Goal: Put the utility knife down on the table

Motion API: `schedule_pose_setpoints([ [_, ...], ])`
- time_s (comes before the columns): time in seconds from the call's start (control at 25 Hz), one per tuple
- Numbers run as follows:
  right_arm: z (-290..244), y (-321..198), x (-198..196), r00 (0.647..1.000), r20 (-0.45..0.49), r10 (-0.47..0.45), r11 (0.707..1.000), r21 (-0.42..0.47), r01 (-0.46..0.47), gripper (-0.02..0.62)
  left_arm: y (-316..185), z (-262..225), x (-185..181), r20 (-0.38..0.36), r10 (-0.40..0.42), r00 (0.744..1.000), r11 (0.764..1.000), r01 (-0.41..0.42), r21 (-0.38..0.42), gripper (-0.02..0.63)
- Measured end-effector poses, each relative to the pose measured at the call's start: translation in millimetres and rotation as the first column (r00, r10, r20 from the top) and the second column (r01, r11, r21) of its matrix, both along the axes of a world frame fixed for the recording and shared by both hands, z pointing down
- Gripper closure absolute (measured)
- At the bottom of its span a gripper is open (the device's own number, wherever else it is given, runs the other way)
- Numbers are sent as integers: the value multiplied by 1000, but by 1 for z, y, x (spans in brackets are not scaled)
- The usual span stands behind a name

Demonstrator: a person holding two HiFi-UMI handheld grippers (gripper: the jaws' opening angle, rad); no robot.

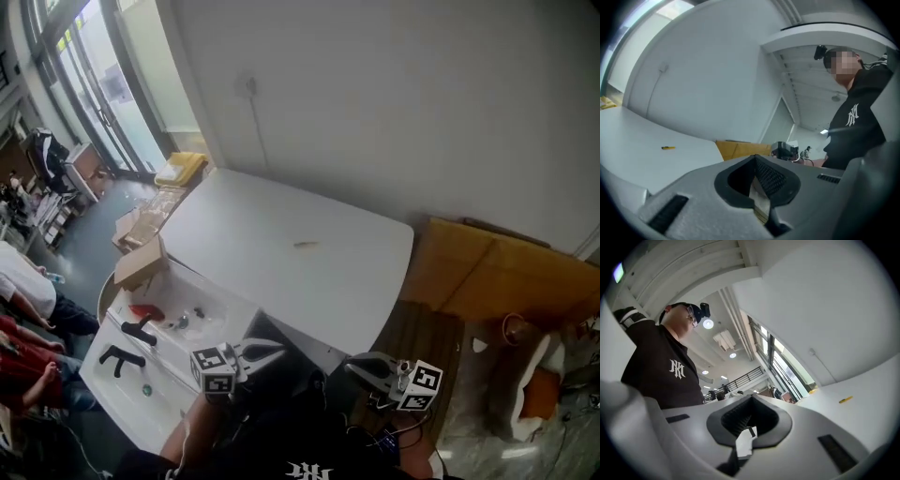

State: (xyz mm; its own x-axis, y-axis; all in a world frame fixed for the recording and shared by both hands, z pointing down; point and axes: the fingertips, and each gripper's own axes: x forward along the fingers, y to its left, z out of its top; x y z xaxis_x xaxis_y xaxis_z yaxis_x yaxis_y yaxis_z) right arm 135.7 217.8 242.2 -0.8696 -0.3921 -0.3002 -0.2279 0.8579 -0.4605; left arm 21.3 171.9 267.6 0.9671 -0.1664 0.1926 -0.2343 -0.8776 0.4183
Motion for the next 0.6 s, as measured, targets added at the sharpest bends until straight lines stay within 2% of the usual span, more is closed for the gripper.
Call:
schedule_pose_setpoints([
  [0.08,17,15,-5,999,-43,33,999,-40,-34,591,33,7,9,70,68,995,998,-69,11,600],
  [0.16,33,22,-9,983,-163,89,993,-60,-100,591,56,5,14,119,119,986,991,-125,41,600],
  [0.24,32,28,-14,958,-253,138,988,-35,-151,589,70,-8,10,107,145,984,986,-152,67,600],
  [0.28,23,32,-15,955,-253,158,986,-16,-168,589,75,-18,6,71,150,986,985,-155,79,600],
  [0.36,-5,42,-18,959,-194,205,978,13,-207,589,79,-40,-3,-58,151,987,986,-146,82,600],
  [0.44,-28,54,-28,957,-155,247,969,23,-247,589,81,-56,-13,-190,153,970,988,-145,60,600],
  [0.48,-34,61,-38,955,-154,255,967,21,-255,589,83,-59,-20,-231,155,961,988,-149,44,600],
  [0.56,-39,82,-70,962,-147,229,973,0,-232,589,94,-58,-38,-261,160,952,986,-164,7,600],
  [0.6,-38,93,-89,968,-143,206,978,-8,-210,589,101,-54,-48,-243,162,956,986,-169,-5,600],
])
